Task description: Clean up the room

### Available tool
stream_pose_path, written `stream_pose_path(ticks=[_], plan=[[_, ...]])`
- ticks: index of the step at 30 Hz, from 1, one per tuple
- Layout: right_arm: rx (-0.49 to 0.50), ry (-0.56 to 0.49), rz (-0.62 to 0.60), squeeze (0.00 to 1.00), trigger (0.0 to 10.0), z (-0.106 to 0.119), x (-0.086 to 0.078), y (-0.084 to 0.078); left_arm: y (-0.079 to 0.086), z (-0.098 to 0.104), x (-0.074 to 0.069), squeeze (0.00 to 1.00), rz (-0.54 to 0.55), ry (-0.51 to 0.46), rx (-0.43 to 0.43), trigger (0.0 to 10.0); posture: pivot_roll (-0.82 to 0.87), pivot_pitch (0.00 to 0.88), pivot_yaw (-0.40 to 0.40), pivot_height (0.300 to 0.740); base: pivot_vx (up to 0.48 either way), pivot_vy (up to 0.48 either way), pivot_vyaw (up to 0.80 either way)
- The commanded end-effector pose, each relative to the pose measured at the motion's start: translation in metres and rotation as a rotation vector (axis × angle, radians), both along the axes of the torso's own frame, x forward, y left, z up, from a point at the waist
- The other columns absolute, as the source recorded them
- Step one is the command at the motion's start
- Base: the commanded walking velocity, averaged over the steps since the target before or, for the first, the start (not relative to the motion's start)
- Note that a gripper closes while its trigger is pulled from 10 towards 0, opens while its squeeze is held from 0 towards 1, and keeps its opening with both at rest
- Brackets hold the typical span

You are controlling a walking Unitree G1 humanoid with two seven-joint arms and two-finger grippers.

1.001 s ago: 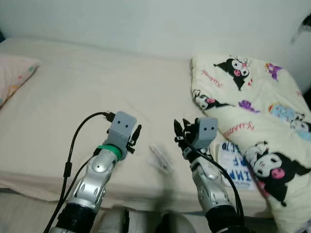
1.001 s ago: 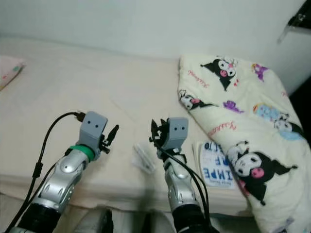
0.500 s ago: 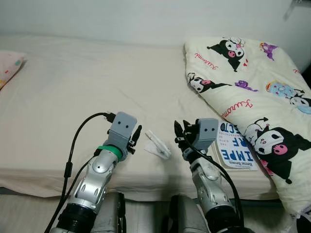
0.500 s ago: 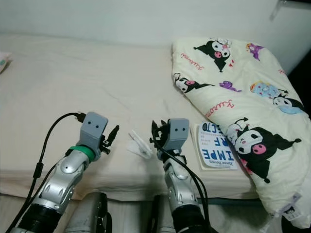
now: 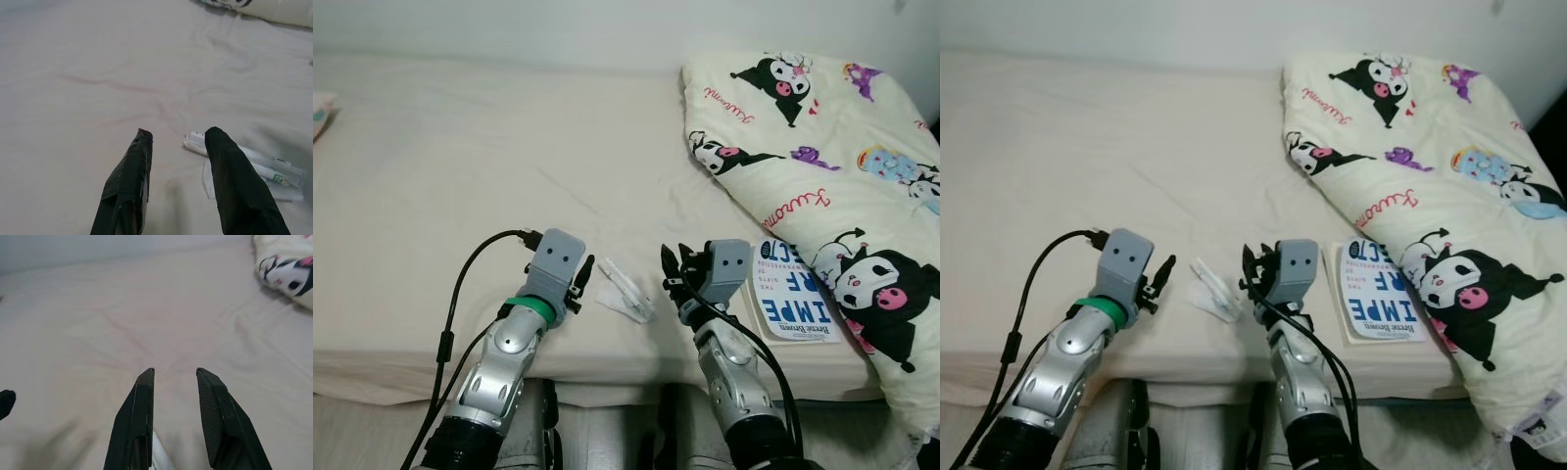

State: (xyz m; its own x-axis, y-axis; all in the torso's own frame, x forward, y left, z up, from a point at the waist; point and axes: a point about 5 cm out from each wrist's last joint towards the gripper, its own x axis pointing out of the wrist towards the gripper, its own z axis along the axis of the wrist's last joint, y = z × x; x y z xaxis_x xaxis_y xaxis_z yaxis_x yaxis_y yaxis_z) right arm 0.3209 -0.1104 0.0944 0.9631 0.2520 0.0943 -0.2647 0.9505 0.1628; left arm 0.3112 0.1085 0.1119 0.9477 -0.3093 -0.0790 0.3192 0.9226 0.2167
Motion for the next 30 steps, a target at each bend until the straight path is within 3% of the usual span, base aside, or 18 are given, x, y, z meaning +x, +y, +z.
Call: stream_pose_path(ticks=[1, 8, 12, 16, 17, 18, 19, 25, 30], plan=[[0.01, 0.038, 0.022, 0.0, 10.0, -0.007, -0.003, 0.003, 0.0, -0.002, -0.003, 0.0, -0.001, 0.012, 0.01, 10.0, 0.12, 0.119, 0.027, 0.606, 0.0, 0.0, 0.0], [-0.025, 0.154, 0.125, 0.0, 10.0, -0.023, 0.002, 0.01, 0.014, -0.006, -0.009, 0.0, 0.023, 0.021, 0.06, 10.0, 0.14, 0.176, 0.04, 0.606, 0.0, 0.0, 0.0], [-0.018, 0.239, 0.118, 0.0, 10.0, -0.028, 0.012, 0.006, 0.028, -0.006, -0.012, 0.0, 0.049, 0.015, 0.104, 10.0, 0.16, 0.206, 0.047, 0.606, 0.0, 0.0, 0.0], [-0.022, 0.257, 0.111, 0.0, 10.0, -0.028, 0.016, 0.005, 0.033, -0.003, -0.014, 0.0, 0.059, 0.011, 0.108, 10.0, 0.17, 0.223, 0.05, 0.606, 0.0, 0.0, 0.0], [-0.048, 0.283, 0.089, 0.14, 10.0, -0.026, 0.023, -0.003, 0.044, 0.005, -0.017, 0.0, 0.08, -0.003, 0.113, 10.0, 0.19, 0.246, 0.055, 0.606, 0.0, 0.0, 0.0], [-0.048, 0.283, 0.089, 0.14, 10.0, -0.026, 0.023, -0.003, 0.044, 0.005, -0.017, 0.0, 0.08, -0.003, 0.113, 10.0, 0.19, 0.246, 0.055, 0.606, 0.0, 0.0, 0.0], [-0.075, 0.289, 0.091, 1.0, 10.0, -0.023, 0.027, -0.007, 0.051, 0.012, -0.021, 0.0, 0.094, -0.015, 0.113, 10.0, 0.2, 0.283, 0.061, 0.606, 0.0, 0.0, 0.0], [-0.215, 0.233, 0.232, 1.0, 10.0, -0.009, 0.036, -0.005, 0.061, 0.036, -0.03, 0.0, 0.122, -0.058, 0.108, 10.0, 0.22, 0.334, 0.062, 0.606, 0.0, 0.0, 0.0], [-0.221, 0.209, 0.279, 1.0, 10.0, -0.003, 0.039, -0.001, 0.058, 0.044, -0.033, 0.0, 0.123, -0.079, 0.105, 10.0, 0.25, 0.359, 0.054, 0.606, 0.0, 0.0, 0.0]])
